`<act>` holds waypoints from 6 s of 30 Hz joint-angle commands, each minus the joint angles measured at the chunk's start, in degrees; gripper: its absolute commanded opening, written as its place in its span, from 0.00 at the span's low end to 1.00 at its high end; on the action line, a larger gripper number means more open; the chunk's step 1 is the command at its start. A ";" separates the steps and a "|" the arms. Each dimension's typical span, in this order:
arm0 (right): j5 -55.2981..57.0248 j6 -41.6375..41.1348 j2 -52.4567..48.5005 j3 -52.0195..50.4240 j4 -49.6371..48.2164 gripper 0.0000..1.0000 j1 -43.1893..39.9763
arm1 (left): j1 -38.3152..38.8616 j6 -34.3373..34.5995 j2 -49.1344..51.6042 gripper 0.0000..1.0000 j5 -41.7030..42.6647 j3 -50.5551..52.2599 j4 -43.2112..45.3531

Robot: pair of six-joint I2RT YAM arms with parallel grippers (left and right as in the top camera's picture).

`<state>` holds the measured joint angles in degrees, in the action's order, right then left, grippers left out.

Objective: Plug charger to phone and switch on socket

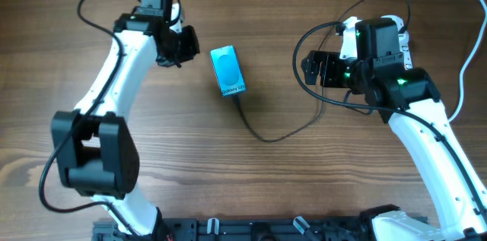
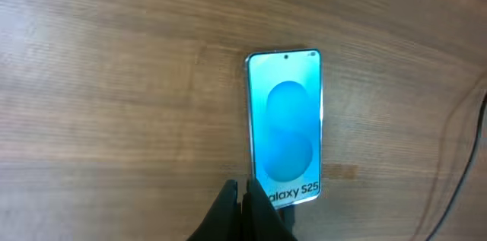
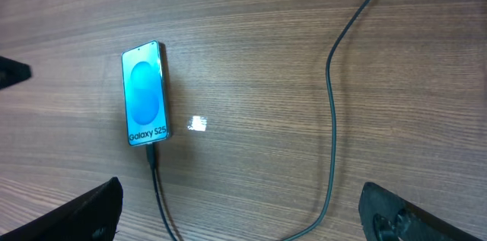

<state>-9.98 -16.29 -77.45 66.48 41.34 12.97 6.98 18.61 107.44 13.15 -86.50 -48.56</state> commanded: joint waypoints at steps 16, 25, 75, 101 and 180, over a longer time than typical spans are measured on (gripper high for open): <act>5.99 -0.33 0.52 11.61 5.84 0.20 -0.09 | -7.10 1.14 -0.83 1.00 -2.99 -0.52 -3.78; 2.43 1.81 -0.26 21.07 13.55 0.76 -16.63 | -7.10 1.14 -0.83 1.00 -2.99 -0.52 -3.78; 6.58 13.33 -42.29 17.38 -10.27 1.00 -39.50 | -7.10 1.14 -0.83 1.00 -2.99 -0.52 -3.78; 4.96 9.70 -44.13 17.86 -13.94 1.00 -39.80 | -7.10 1.14 -0.83 1.00 -2.99 -0.52 -3.78; 6.82 11.78 -43.21 14.49 -15.61 1.00 -39.01 | -7.10 1.14 -0.83 1.00 -2.99 -0.52 -3.78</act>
<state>-5.69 -5.91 -120.92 82.52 24.64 -26.33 -0.01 20.05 107.35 10.50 -86.50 -52.36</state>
